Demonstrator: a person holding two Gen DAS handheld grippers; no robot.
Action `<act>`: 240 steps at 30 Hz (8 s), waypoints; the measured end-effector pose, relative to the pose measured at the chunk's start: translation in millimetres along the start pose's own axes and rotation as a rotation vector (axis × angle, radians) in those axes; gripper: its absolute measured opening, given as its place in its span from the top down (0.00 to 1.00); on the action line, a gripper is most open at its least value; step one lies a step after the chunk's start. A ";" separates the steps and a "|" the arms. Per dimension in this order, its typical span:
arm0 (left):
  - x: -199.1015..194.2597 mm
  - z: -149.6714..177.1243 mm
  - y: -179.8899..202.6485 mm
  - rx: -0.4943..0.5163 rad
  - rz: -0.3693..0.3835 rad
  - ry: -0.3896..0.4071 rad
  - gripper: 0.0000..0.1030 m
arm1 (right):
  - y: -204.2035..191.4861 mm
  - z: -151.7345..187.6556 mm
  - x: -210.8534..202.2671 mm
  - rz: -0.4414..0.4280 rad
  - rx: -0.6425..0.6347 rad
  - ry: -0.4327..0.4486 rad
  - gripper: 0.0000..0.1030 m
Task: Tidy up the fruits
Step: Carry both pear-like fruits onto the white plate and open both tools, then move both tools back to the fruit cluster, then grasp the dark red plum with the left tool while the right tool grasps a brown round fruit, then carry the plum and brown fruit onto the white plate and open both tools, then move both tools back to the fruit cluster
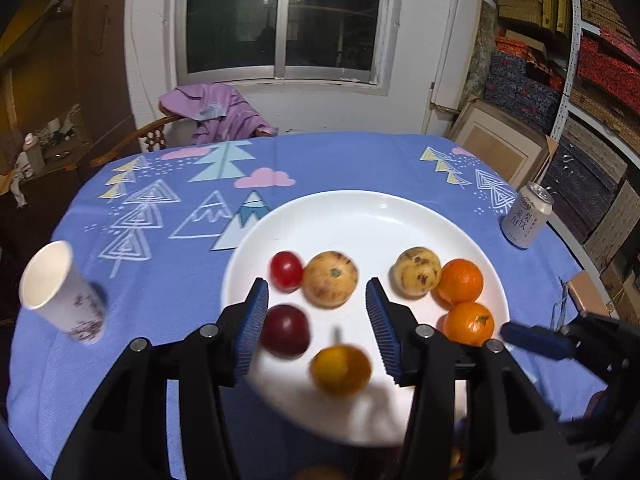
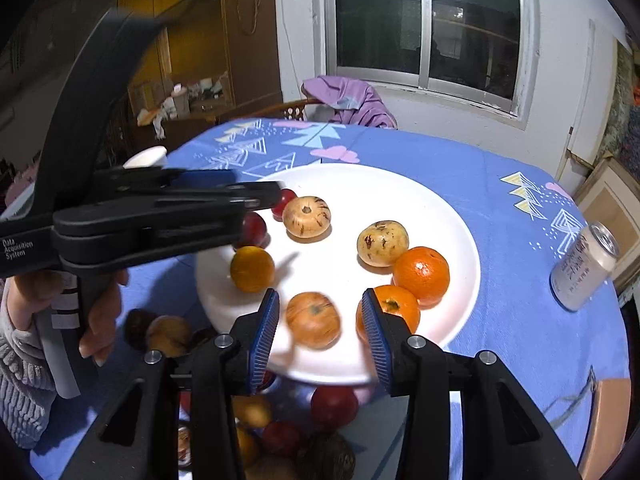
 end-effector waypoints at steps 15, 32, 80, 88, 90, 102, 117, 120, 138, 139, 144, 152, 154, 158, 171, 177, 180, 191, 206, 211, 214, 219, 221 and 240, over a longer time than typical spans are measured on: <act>-88.6 119.5 -98.4 -0.085 -0.128 0.001 0.39 | 11.4 81.1 -61.5 -0.024 0.226 0.057 0.35; -69.5 139.8 -72.6 0.020 -0.102 -0.079 0.26 | -7.7 100.4 -57.7 -0.038 0.199 0.012 0.30; -47.9 136.4 -54.6 0.025 -0.006 -0.132 0.58 | -33.2 108.0 -19.8 -0.170 0.218 -0.084 0.44; -49.6 137.2 -54.1 0.025 -0.009 -0.129 0.58 | -40.4 107.1 -23.7 -0.160 0.169 -0.076 0.57; -49.5 137.0 -54.1 0.026 -0.010 -0.130 0.58 | -40.6 107.4 -24.1 -0.155 0.163 -0.078 0.57; -51.0 140.5 -51.0 0.052 -0.037 -0.129 0.58 | -41.2 108.8 -23.5 -0.151 0.154 -0.086 0.58; -81.2 129.2 -52.9 0.083 -0.135 0.023 0.58 | -42.5 109.7 -26.3 -0.148 0.152 -0.081 0.58; -88.1 125.8 -55.1 0.085 -0.152 0.054 0.58 | -42.8 109.0 -28.5 -0.146 0.148 -0.074 0.58; -110.3 108.8 -58.6 0.076 -0.188 0.150 0.58 | -23.9 94.8 -49.0 -0.119 0.190 0.009 0.58; -112.3 105.3 -58.0 0.080 -0.191 0.162 0.58 | -20.3 92.9 -50.6 -0.118 0.199 0.014 0.58; -117.4 85.8 -54.3 0.076 -0.192 0.193 0.58 | -3.0 84.0 -56.4 -0.111 0.241 0.037 0.58; -110.0 60.2 -38.4 0.107 -0.185 0.207 0.58 | 17.2 56.4 -60.7 -0.076 0.237 0.056 0.58; -106.0 54.1 -35.0 0.109 -0.181 0.207 0.58 | 19.9 46.3 -60.5 -0.067 0.226 0.063 0.58; -95.7 43.8 -29.9 0.105 -0.172 0.203 0.58 | 27.6 27.2 -55.8 -0.062 0.222 0.074 0.58; -31.5 22.3 -5.3 0.123 -0.145 0.147 0.58 | 37.2 -19.7 -4.8 -0.061 0.200 0.062 0.59; -0.5 15.5 5.2 0.116 -0.125 0.122 0.58 | 34.4 -25.2 19.8 -0.042 0.154 0.033 0.58; 14.1 15.3 7.1 0.111 -0.114 0.105 0.58 | 35.3 -23.9 30.6 -0.026 0.134 0.017 0.58; 31.8 20.3 10.5 0.124 -0.105 0.088 0.58 | 35.1 -17.6 51.2 0.004 0.102 -0.017 0.58; 23.7 17.4 5.9 0.106 -0.114 0.113 0.36 | 36.5 -19.7 44.4 0.008 0.107 -0.002 0.47; 14.8 15.6 7.1 0.115 -0.128 0.136 0.34 | 38.0 -21.1 36.5 0.007 0.119 0.011 0.47; 7.1 15.3 8.0 0.125 -0.137 0.149 0.34 | 36.5 -21.7 29.2 0.004 0.119 0.020 0.47; -12.1 15.8 11.6 0.143 -0.150 0.179 0.34 | 30.9 -21.0 8.3 -0.006 0.122 0.049 0.47; -22.3 17.3 12.7 0.147 -0.154 0.192 0.34 | 28.8 -18.5 -2.0 -0.009 0.129 0.063 0.46; -95.7 71.2 -9.4 0.097 -0.179 0.209 0.22 | 1.0 49.5 -49.6 -0.072 0.218 0.082 0.40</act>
Point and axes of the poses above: each gripper's, at about its wrist camera, not at the fingertips, and x roughly the way its jaws point, y to its right, z to its underside, the point moved 8 cm from there along x, roughly the way its jaws point, and after that the axes turned 7 degrees about -x, right-handed, at the moved point
